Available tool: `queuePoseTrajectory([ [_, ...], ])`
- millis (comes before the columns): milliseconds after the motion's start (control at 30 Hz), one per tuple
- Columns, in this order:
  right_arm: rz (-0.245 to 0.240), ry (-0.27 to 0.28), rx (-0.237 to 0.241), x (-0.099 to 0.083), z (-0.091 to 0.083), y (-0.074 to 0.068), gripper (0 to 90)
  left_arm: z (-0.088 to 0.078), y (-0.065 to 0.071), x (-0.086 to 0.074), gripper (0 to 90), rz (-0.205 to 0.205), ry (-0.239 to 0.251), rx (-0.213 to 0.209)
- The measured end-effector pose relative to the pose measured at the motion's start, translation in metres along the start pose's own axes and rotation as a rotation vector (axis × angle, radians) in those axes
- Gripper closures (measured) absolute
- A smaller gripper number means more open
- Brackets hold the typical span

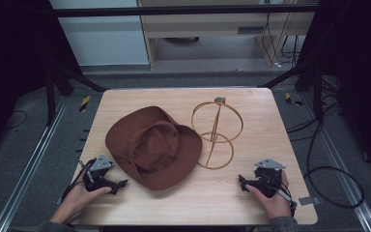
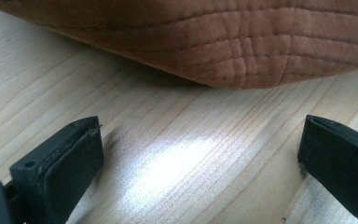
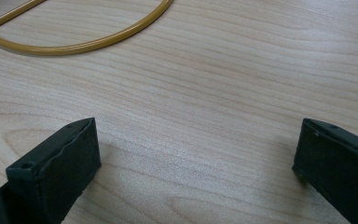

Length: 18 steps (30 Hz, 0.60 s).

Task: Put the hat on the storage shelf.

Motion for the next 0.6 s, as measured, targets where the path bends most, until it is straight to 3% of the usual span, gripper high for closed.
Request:
queuePoseTrajectory([
  [333,0.000,0.001,0.001,0.000,0.000,0.000,0.4,-0.001,0.002,0.001,0.0,-0.025,-0.022,0.014],
  [400,0.000,0.000,0.001,0.000,0.000,0.000,0.4,-0.003,0.003,0.000,0.1,-0.006,-0.047,0.015],
  [500,0.000,0.001,0.001,0.000,0.000,0.000,0.5,-0.010,0.006,0.000,4.5,0.062,-0.043,0.035],
  [600,0.000,0.000,0.000,0.000,0.000,0.000,0.4,-0.015,0.008,0.002,4.6,0.057,-0.021,0.036],
])
Point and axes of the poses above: each handheld gripper's, and its own axes: z roughly forward along the jaws, x roughly out of its top, y roughly to its right, the point moved 6 cm from there along z, roughly forward along the jaws, and after that the axes turned 11 degrees about -y, right-handed, at the moved point
